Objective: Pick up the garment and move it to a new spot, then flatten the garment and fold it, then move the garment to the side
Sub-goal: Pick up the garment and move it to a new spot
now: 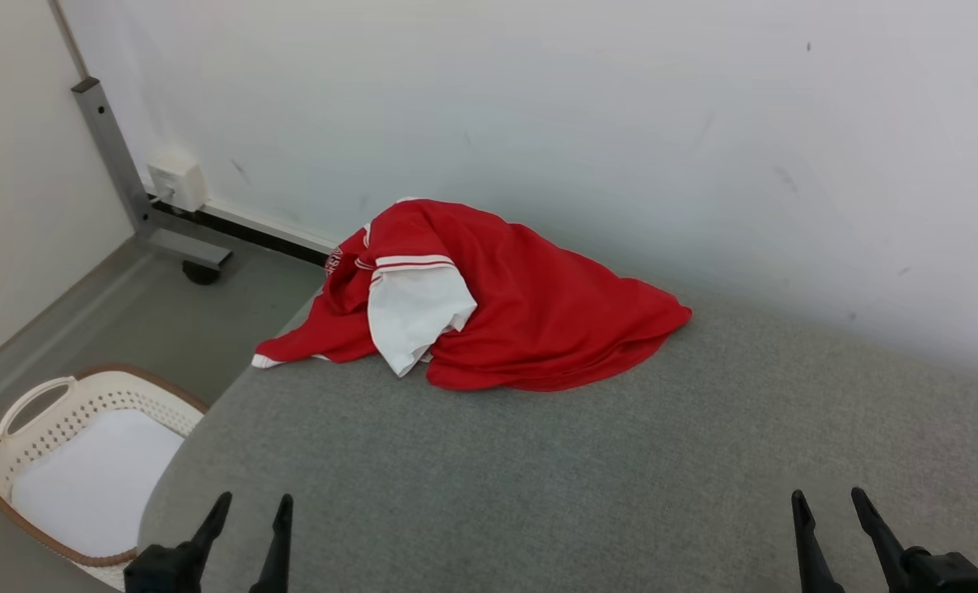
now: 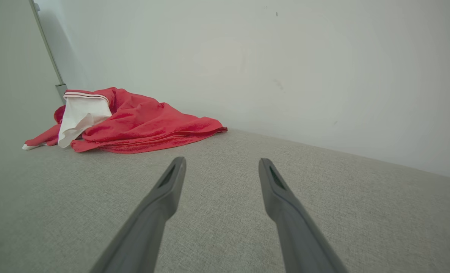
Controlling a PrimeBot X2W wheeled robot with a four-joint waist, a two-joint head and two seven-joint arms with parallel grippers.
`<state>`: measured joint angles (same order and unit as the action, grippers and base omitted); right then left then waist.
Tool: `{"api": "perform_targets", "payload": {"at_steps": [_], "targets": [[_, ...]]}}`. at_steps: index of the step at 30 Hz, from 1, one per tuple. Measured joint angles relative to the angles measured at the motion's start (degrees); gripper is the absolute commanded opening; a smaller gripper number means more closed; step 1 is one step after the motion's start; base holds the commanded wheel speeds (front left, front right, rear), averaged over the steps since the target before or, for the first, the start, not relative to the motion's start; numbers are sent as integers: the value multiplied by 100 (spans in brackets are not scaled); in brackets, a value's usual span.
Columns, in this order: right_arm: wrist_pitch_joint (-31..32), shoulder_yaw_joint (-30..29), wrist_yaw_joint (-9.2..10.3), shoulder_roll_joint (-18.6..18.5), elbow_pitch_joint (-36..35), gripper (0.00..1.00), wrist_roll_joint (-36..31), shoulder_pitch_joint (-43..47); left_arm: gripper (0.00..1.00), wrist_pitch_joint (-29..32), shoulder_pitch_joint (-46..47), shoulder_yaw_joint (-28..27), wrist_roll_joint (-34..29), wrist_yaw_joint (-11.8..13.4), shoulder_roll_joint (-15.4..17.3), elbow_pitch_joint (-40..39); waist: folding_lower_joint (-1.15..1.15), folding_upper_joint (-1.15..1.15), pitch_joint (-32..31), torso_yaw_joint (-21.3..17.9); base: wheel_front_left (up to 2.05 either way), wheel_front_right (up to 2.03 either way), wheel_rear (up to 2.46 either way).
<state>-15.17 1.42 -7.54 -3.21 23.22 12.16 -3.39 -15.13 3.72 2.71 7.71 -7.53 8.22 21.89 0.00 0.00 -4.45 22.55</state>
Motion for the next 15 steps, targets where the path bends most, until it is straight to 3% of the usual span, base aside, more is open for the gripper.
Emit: {"api": "perform_targets", "payload": {"at_steps": [15], "targets": [[0, 157, 0, -11, -27, 100, -41, -148, 100, 0, 376, -62, 120, 0, 25, -22, 0, 0, 230, -150, 0, 0, 0]]}}
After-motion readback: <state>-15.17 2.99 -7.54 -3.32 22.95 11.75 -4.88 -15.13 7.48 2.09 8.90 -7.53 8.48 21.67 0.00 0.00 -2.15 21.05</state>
